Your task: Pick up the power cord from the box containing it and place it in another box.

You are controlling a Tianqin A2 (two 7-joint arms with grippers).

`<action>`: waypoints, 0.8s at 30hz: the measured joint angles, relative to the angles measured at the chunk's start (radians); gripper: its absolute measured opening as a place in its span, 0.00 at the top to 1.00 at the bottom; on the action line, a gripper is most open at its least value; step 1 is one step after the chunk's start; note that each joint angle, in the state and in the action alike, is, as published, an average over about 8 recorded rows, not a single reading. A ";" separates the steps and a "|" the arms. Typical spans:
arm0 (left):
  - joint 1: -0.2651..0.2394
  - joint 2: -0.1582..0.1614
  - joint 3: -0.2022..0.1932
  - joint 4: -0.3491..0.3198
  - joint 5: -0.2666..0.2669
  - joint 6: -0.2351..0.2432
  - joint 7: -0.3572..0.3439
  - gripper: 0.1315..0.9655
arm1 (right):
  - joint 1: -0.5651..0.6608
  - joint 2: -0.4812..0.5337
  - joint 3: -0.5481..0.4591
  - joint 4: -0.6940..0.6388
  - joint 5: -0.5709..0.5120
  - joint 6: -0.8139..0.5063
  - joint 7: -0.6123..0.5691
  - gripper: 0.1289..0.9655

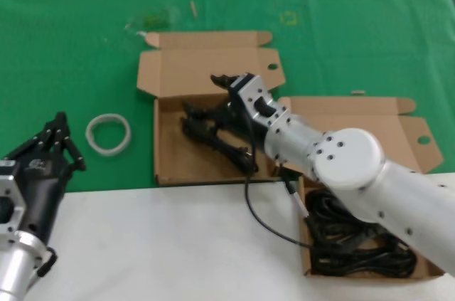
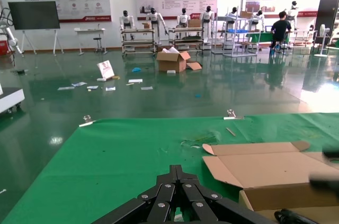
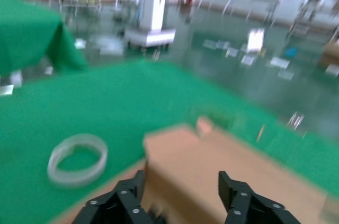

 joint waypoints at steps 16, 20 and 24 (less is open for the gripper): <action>0.000 0.000 0.000 0.000 0.000 0.000 0.000 0.99 | -0.266 0.241 0.346 0.572 -0.053 0.102 -0.081 0.27; 0.000 0.000 0.000 0.000 0.000 0.000 0.000 0.99 | -0.280 0.229 0.363 0.566 -0.052 0.100 -0.085 0.23; 0.000 0.000 0.000 0.000 0.000 0.000 0.000 0.97 | -0.310 0.220 0.398 0.572 -0.057 0.097 -0.091 0.15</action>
